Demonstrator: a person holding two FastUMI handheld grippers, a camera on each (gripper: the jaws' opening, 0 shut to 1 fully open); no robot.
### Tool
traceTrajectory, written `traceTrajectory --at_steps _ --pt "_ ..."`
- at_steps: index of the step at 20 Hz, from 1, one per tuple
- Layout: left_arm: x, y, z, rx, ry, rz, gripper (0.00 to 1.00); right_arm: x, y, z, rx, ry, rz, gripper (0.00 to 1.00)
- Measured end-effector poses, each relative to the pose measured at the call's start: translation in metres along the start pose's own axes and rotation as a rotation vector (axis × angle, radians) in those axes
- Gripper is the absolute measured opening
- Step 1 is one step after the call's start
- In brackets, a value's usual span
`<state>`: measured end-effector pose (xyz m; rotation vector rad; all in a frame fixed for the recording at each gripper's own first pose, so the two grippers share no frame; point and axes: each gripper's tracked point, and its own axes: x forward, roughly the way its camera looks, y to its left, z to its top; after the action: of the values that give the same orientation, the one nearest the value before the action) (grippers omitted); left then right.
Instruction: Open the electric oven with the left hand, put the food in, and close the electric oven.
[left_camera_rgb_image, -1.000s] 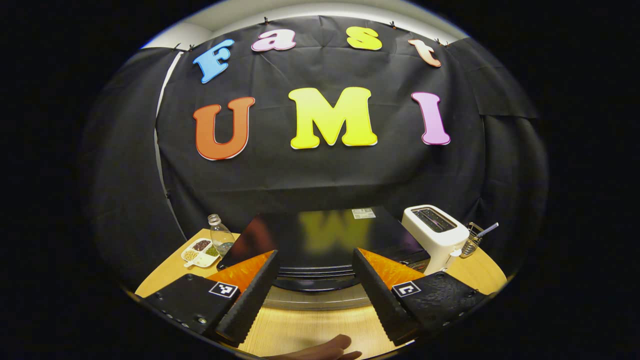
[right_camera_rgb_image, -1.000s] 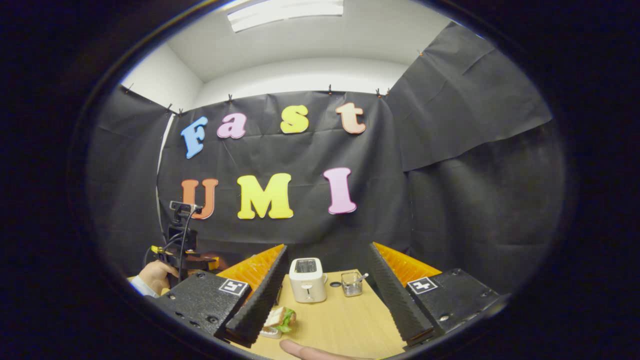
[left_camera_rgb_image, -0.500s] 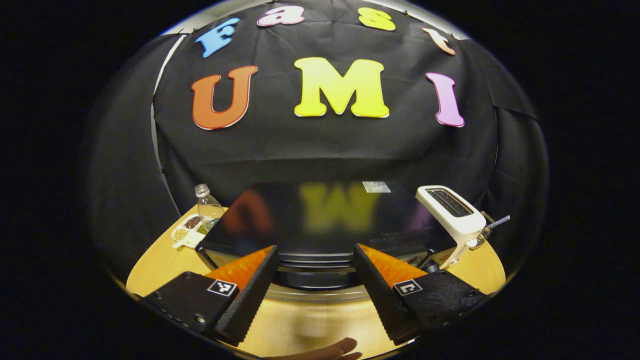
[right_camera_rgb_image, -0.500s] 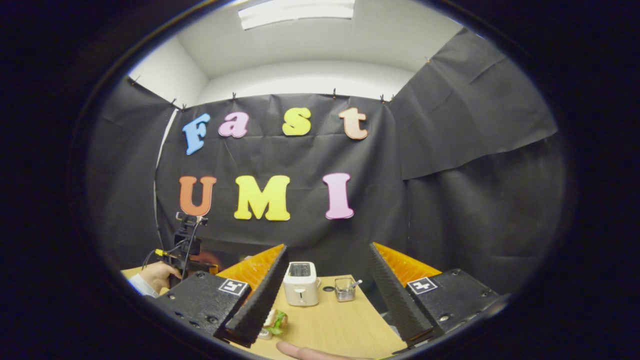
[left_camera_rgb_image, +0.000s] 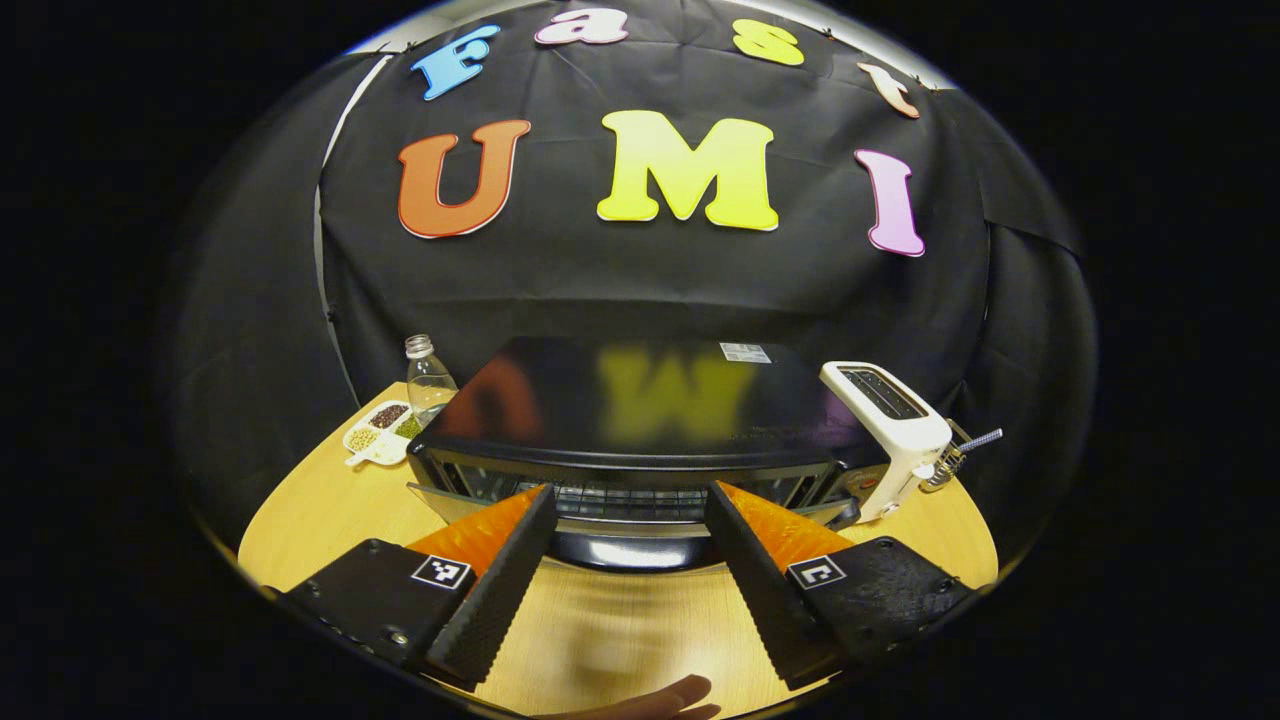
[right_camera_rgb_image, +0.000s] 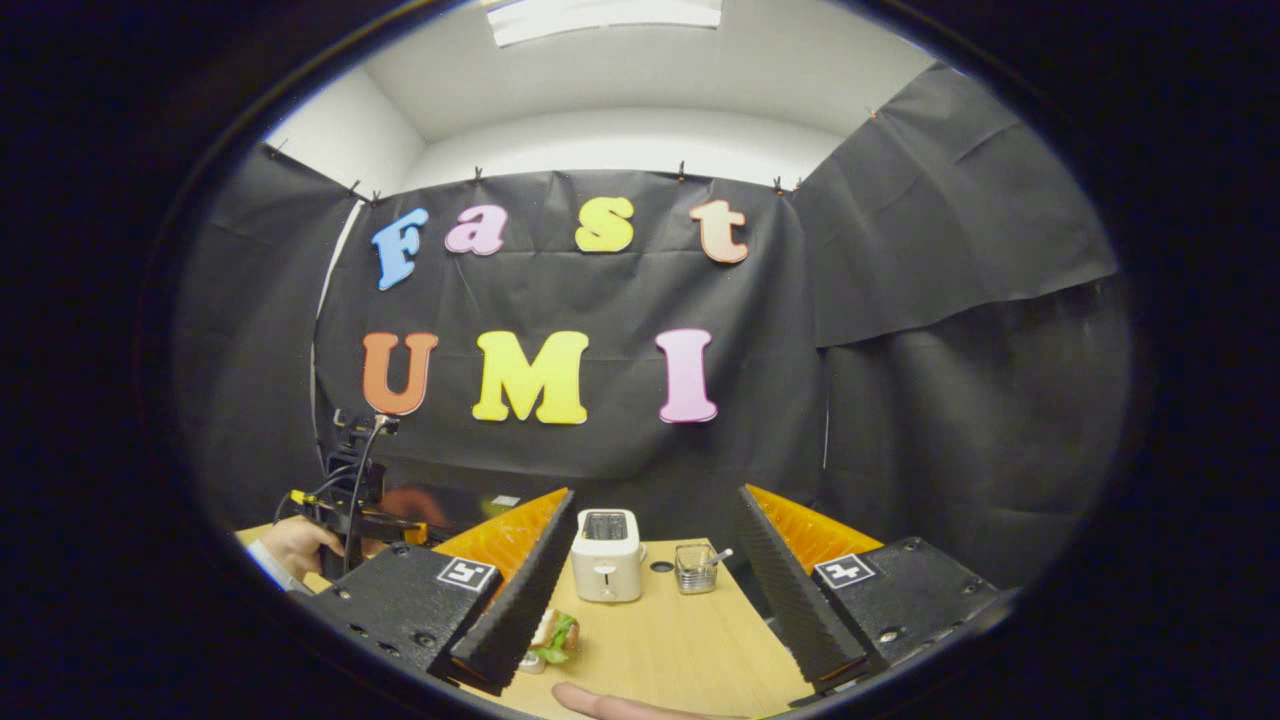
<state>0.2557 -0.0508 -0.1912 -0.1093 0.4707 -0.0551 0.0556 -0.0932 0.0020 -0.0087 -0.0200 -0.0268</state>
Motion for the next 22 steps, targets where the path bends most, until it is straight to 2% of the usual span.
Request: traceTrajectory --at_steps 6,11,12,18,19,22 --pt "-0.03 0.003 -0.034 -0.046 -0.001 0.02 0.98 0.003 0.011 -0.011 -0.006 0.025 0.022 0.91" --pt "-0.046 0.004 -0.062 -0.058 -0.033 -0.006 0.98 0.007 0.006 -0.019 0.004 0.047 0.011 0.9" --pt "-0.049 0.004 -0.07 -0.06 -0.034 -0.01 0.98 0.007 0.006 -0.022 0.007 0.052 0.01 1.0" --pt "-0.059 0.002 -0.114 -0.038 -0.037 -0.03 0.98 0.004 0.004 -0.039 0.003 0.072 0.0 1.0" --pt "-0.059 0.002 -0.123 -0.024 -0.029 -0.028 0.98 0.004 0.005 -0.043 0.004 0.081 -0.002 0.91" --pt "-0.059 0.0 -0.148 0.016 -0.003 -0.024 0.97 0.003 0.005 -0.047 -0.011 0.084 -0.006 0.9"
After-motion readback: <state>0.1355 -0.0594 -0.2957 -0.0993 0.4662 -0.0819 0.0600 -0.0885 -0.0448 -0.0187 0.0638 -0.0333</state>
